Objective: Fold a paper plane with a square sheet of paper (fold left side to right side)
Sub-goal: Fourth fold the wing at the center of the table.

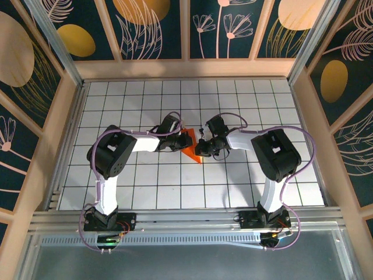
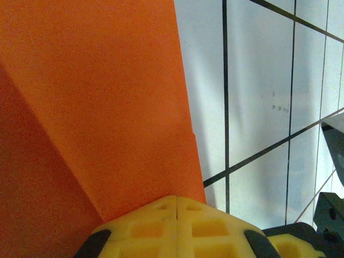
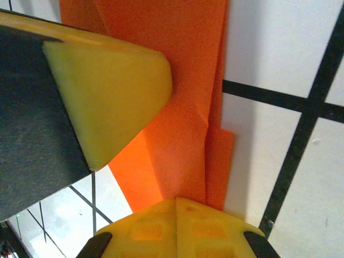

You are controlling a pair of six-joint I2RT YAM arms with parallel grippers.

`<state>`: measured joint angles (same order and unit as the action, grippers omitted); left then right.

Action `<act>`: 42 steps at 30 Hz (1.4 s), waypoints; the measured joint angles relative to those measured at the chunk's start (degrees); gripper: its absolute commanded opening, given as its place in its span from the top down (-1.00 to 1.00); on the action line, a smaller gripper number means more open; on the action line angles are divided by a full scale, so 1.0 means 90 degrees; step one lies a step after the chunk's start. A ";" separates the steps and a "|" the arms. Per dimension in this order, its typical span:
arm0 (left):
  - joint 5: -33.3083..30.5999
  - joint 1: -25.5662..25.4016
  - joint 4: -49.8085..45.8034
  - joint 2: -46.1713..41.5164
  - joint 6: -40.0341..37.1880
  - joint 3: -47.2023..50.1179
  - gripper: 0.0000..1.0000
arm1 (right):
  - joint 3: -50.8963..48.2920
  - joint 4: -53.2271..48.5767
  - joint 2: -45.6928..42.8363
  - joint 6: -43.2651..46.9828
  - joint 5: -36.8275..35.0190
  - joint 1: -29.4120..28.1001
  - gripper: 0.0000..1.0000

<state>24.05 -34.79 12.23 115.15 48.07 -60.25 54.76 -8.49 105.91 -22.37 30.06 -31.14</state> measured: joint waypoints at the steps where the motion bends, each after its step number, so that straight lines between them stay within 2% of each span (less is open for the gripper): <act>1: -0.0027 0.0000 -0.0007 0.0017 0.0000 -0.0027 1.00 | 0.0017 -0.0019 0.0002 0.0002 -0.0010 0.0000 1.00; 11: -0.0090 0.0075 -0.0049 0.0039 -0.0029 -0.0080 1.00 | 0.0034 -0.0044 0.0022 0.0129 -0.0027 0.0000 1.00; 21: -0.0223 0.0852 -0.0304 0.0306 -0.0340 -0.0576 1.00 | 0.0056 0.0029 0.0058 0.0165 -0.0029 0.0000 1.00; 31: -0.0233 0.1302 -0.0593 0.0726 -0.0631 -0.1277 1.00 | 0.0056 0.0294 0.0114 0.0163 -0.0068 0.0000 1.00; 37: -0.0478 0.1668 -0.0738 0.0918 -0.0850 -0.1671 1.00 | 0.0056 0.0296 0.0114 0.0163 -0.0066 0.0000 1.00; 42: -0.0690 0.1870 -0.0593 0.0777 -0.1010 -0.1443 1.00 | 0.0073 0.0279 0.0117 0.0163 -0.0066 0.0000 1.00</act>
<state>17.85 -17.96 6.90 122.15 38.98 -73.23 55.42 -5.98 106.96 -20.91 29.47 -31.14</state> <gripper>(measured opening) 0.048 0.051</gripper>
